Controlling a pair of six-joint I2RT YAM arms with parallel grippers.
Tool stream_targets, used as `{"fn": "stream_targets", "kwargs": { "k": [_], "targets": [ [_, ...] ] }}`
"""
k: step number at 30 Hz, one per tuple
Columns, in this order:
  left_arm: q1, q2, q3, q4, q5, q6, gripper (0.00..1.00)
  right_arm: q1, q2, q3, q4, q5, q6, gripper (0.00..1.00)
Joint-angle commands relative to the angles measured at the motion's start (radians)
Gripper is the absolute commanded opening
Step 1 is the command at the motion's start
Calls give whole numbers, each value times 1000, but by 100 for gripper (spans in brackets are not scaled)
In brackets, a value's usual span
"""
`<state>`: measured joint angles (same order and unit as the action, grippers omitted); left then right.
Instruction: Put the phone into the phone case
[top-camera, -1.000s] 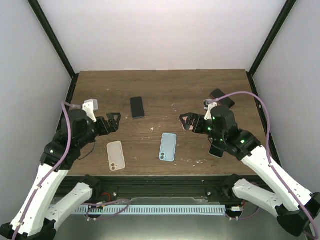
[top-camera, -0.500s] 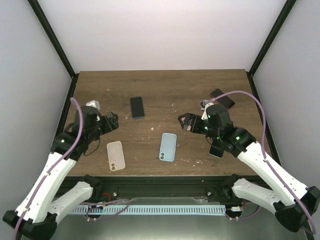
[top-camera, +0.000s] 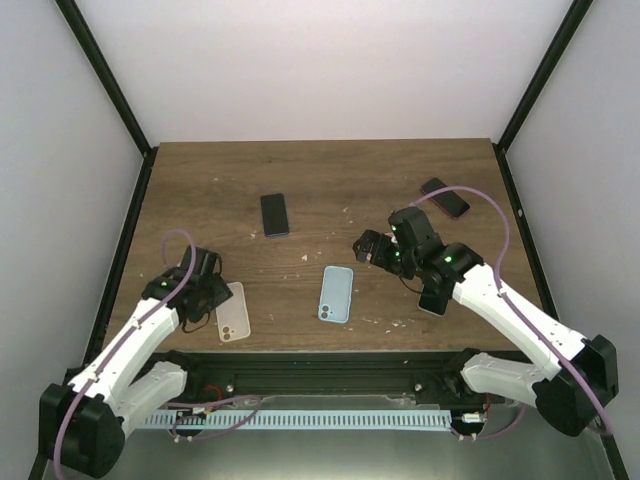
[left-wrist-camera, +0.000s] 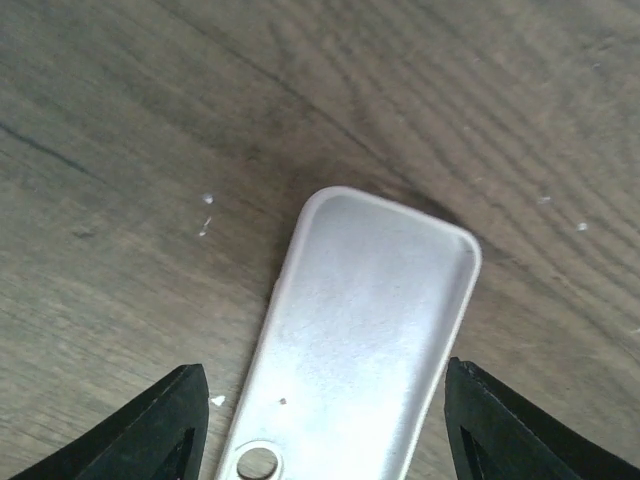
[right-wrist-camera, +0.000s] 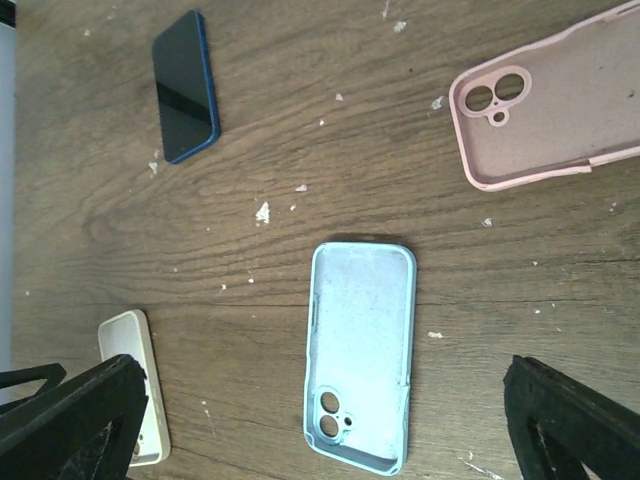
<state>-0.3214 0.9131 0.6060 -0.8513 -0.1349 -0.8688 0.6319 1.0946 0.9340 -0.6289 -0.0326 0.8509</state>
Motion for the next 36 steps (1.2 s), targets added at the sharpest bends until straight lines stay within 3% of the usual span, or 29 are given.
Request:
{"fn": "stream_targets", "kwargs": {
  "k": [1, 15, 25, 32, 36],
  "targets": [
    [11, -4, -31, 19, 18, -47, 63, 6, 27, 25, -28, 3, 5, 98],
    [12, 127, -93, 178, -36, -17, 50, 6, 44, 20, -34, 18, -41, 96],
    [12, 157, -146, 286, -3, 33, 47, -7, 59, 10, -81, 134, 107, 93],
    [9, 202, -166, 360, 75, 67, 36, -169, 87, -26, -163, 138, 79, 92],
    [3, 215, -169, 397, 108, 77, 26, -245, 103, -32, -249, 189, 89, 99]
  ]
}}
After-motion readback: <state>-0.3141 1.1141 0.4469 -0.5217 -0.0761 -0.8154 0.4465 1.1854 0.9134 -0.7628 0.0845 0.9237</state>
